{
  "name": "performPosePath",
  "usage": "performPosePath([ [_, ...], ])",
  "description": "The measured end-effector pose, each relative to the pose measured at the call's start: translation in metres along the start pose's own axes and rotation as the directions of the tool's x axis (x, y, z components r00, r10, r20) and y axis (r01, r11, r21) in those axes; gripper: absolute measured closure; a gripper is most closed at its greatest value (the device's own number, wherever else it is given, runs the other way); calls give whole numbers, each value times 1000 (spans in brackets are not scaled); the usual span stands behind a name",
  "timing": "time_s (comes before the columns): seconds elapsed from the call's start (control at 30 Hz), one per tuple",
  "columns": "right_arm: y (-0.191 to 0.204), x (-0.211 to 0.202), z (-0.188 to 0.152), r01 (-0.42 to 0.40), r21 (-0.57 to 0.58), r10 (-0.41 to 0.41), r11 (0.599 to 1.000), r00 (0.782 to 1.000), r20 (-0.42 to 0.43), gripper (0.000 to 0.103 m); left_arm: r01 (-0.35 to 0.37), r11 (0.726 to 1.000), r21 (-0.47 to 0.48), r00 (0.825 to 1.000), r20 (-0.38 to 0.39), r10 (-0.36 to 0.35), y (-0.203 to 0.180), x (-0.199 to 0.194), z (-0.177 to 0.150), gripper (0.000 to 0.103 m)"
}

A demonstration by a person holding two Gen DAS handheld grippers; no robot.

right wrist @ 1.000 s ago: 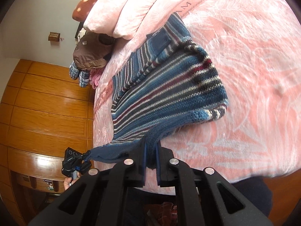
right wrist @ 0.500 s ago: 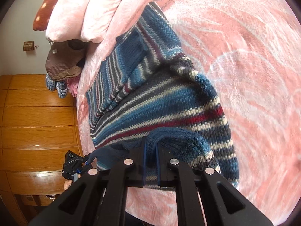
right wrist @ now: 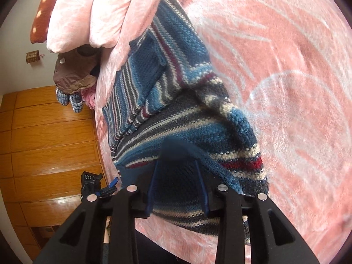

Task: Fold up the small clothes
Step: 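Carry the held ribbed hem with both tools over toward the collar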

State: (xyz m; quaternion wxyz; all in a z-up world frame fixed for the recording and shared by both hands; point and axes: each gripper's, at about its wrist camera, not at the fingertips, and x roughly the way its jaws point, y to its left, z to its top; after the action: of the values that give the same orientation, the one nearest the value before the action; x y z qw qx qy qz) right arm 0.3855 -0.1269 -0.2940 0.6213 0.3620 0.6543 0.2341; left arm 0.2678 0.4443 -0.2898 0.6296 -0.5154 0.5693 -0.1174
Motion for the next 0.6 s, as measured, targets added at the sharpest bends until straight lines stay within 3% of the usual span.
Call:
performPosePath([
  [0.17, 33, -13, 5, 81, -184, -78, 980, 997, 22, 68, -117, 971, 210, 993, -3, 121, -30, -1, 0, 37],
  [0.3, 48, -1, 7, 159, -324, -165, 932, 986, 9, 68, -225, 908, 353, 971, 0, 240, -43, 14, 7, 37],
  [0.43, 46, 17, 7, 209, -399, -230, 893, 973, -6, 68, -253, 879, 404, 955, -39, 292, -38, 31, 16, 37],
  [0.6, 34, 34, 8, 218, -432, -256, 875, 966, -31, 64, -288, 846, 448, 931, -74, 357, -29, 54, 19, 35],
])
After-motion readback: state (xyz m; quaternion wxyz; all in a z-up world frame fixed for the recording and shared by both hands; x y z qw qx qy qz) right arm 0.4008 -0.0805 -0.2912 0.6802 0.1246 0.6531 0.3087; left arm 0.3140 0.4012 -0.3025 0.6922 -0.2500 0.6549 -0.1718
